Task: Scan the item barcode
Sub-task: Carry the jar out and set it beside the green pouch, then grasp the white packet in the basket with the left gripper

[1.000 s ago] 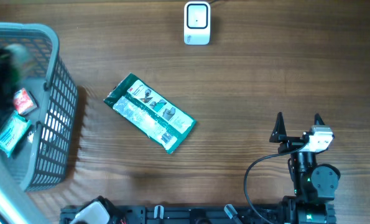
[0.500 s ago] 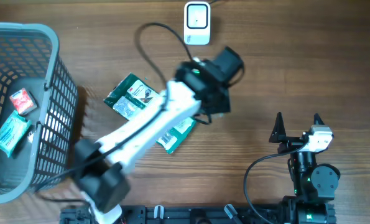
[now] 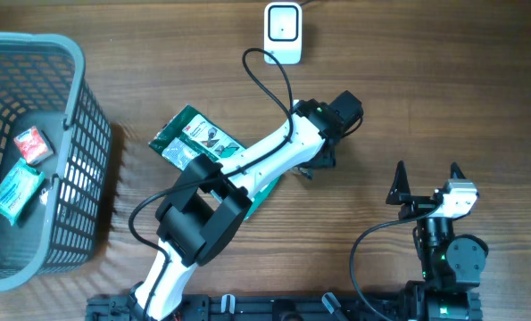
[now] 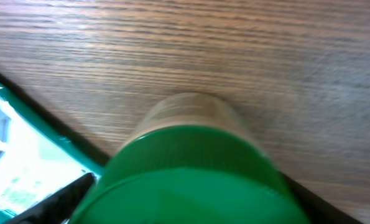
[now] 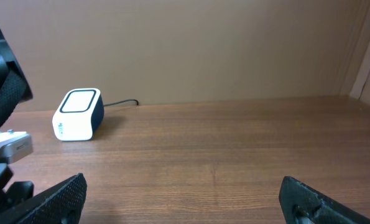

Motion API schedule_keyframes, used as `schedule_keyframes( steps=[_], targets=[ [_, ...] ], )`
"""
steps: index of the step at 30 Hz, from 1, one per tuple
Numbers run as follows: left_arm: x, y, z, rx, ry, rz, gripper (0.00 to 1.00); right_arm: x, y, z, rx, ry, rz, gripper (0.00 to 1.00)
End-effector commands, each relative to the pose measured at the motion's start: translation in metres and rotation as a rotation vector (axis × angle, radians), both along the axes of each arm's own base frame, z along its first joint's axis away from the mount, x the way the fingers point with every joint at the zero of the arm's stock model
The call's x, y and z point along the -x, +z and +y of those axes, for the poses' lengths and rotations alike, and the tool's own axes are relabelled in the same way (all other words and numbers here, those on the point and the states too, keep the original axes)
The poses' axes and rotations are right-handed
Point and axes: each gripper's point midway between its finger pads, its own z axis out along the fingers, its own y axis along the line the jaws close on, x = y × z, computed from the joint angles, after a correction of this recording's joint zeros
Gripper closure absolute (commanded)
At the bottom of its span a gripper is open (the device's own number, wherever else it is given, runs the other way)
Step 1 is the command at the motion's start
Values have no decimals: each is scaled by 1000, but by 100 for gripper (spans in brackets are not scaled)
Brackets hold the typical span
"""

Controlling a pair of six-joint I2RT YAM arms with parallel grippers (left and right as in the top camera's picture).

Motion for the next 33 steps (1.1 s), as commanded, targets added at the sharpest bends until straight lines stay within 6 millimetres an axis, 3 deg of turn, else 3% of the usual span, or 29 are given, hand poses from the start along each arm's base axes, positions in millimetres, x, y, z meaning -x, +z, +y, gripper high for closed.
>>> schedule_keyframes(
  steps=[1, 3, 5, 7, 9, 11, 13, 15, 21, 25, 28, 33],
  targets=[
    [-7, 35, 7, 6, 7, -74, 0, 0, 1, 2, 11, 10, -5, 0],
    [-9, 73, 5, 74, 9, -137, 0, 0, 1, 2, 10, 10, -5, 0],
    [-11, 134, 11, 162, 18, -261, 0, 0, 1, 2, 10, 10, -5, 0],
    [-14, 202, 37, 187, 37, -449, 0, 0, 1, 2, 10, 10, -5, 0],
    [-11, 257, 67, 189, 64, -605, 0, 0, 1, 2, 11, 10, -5, 0],
    [-3, 313, 115, 181, 163, -778, 0, 0, 1, 2, 11, 10, -5, 0],
    [5, 349, 163, 148, 269, -900, 0, 0, 1, 2, 11, 10, -5, 0],
    [15, 373, 206, 122, 372, -976, 0, 0, 1, 2, 11, 10, -5, 0],
    [47, 406, 335, -28, 738, -1109, 0, 0, 1, 2, 10, 10, -5, 0],
    [77, 404, 419, -173, 1071, -1126, 0, 0, 1, 2, 10, 10, -5, 0],
    [89, 364, 465, -151, 1321, -976, 0, 0, 1, 2, 11, 10, -5, 0],
    [66, 263, 512, 102, 1625, -581, 0, 0, 1, 2, 10, 10, -5, 0]
  ],
)
